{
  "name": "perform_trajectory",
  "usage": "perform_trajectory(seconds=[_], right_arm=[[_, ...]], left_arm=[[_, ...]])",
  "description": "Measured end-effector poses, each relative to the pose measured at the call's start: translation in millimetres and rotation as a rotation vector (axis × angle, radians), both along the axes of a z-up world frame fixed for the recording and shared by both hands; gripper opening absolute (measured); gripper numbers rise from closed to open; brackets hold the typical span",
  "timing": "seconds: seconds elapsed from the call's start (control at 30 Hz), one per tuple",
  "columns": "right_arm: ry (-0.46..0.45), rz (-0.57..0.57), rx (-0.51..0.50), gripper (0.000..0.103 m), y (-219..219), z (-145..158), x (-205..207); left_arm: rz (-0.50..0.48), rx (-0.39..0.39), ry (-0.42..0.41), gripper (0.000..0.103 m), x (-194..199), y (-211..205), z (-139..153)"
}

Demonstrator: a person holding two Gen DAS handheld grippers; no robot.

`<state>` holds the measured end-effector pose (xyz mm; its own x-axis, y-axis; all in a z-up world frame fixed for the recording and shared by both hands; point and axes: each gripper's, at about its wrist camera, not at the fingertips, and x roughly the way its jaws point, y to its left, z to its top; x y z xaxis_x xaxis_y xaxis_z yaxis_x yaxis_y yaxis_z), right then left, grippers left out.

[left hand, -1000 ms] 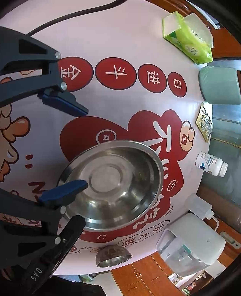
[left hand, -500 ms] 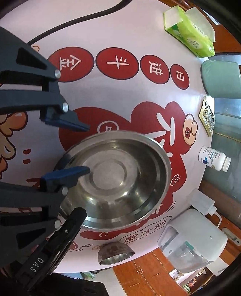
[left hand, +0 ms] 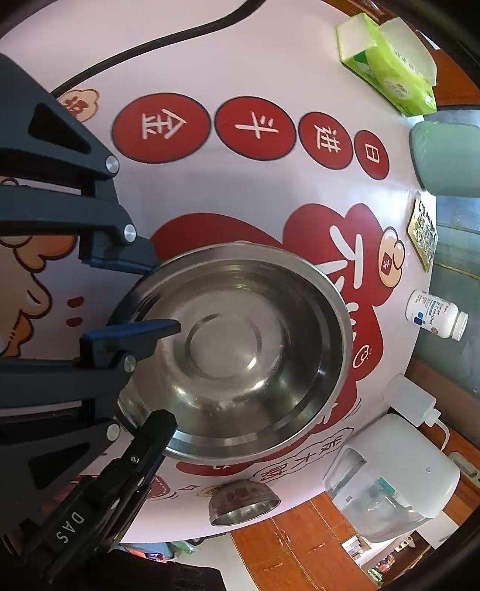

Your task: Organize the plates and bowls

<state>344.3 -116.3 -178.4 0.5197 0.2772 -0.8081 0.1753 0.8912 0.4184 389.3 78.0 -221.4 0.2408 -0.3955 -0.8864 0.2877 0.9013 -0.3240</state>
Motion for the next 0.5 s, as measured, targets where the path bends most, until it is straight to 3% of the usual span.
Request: perform_trajectory(seconds=[0.5], right_arm=[[-0.004,0.094,0.005,0.018,41,26,-35]], left_arm=[[0.035,0.025,-0.016,0.022,-50,46,32]])
